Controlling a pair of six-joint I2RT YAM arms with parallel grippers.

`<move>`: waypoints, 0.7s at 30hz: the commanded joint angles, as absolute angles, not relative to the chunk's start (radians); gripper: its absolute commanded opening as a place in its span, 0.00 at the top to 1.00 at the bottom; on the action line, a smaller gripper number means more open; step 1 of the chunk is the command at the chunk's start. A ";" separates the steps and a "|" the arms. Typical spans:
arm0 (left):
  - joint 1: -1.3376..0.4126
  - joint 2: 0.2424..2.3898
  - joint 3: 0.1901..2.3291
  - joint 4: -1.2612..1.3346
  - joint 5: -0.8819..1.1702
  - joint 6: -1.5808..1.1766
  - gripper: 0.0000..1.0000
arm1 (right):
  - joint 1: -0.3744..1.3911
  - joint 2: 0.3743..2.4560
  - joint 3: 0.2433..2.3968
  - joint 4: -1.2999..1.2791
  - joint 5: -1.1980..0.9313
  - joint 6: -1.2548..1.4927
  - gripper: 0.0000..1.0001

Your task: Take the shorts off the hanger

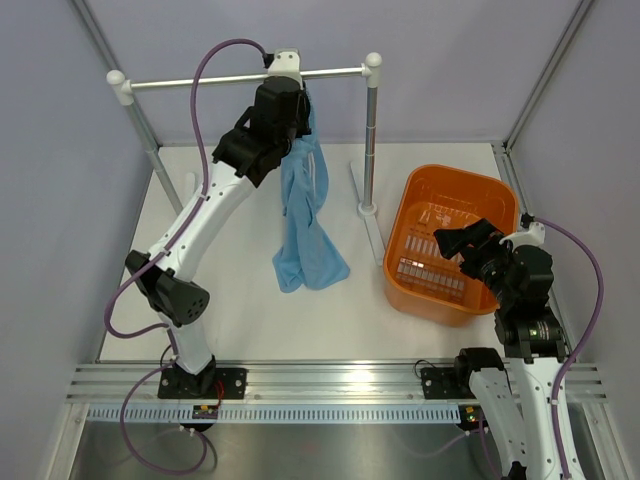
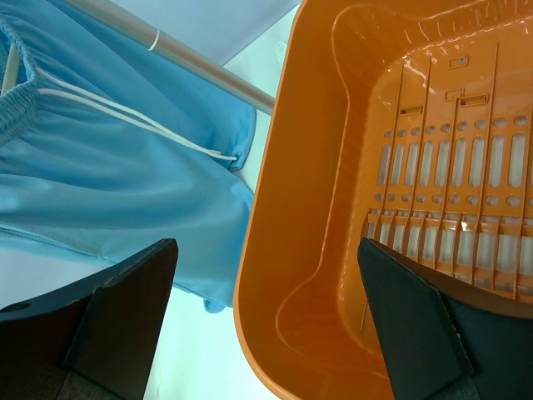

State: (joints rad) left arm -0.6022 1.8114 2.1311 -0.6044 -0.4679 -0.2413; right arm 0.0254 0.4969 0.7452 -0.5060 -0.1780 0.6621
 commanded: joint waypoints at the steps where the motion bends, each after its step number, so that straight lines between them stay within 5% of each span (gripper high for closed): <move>1: -0.603 1.812 2.172 -0.589 -0.486 -0.232 0.69 | 0.031 0.508 0.747 -0.486 -0.199 0.649 0.01; 2: -0.603 1.812 2.178 -0.591 -0.491 -0.226 0.77 | 0.031 0.511 0.747 -0.485 -0.201 0.649 0.01; 3: -0.603 1.812 2.180 -0.591 -0.491 -0.221 0.96 | 0.031 0.514 0.744 -0.482 -0.204 0.649 0.01; 4: -0.603 1.807 2.178 -0.585 -0.489 -0.207 1.00 | 0.031 0.518 0.744 -0.482 -0.206 0.649 0.01; 21: -0.652 1.694 2.249 -0.561 -0.512 -0.032 1.00 | 0.031 0.545 0.749 -0.453 -0.218 0.641 0.00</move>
State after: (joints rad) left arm -0.6548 1.7782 2.1639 -0.6373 -0.4774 -0.0677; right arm 0.0254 0.5404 0.7437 -0.4911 -0.2020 0.6586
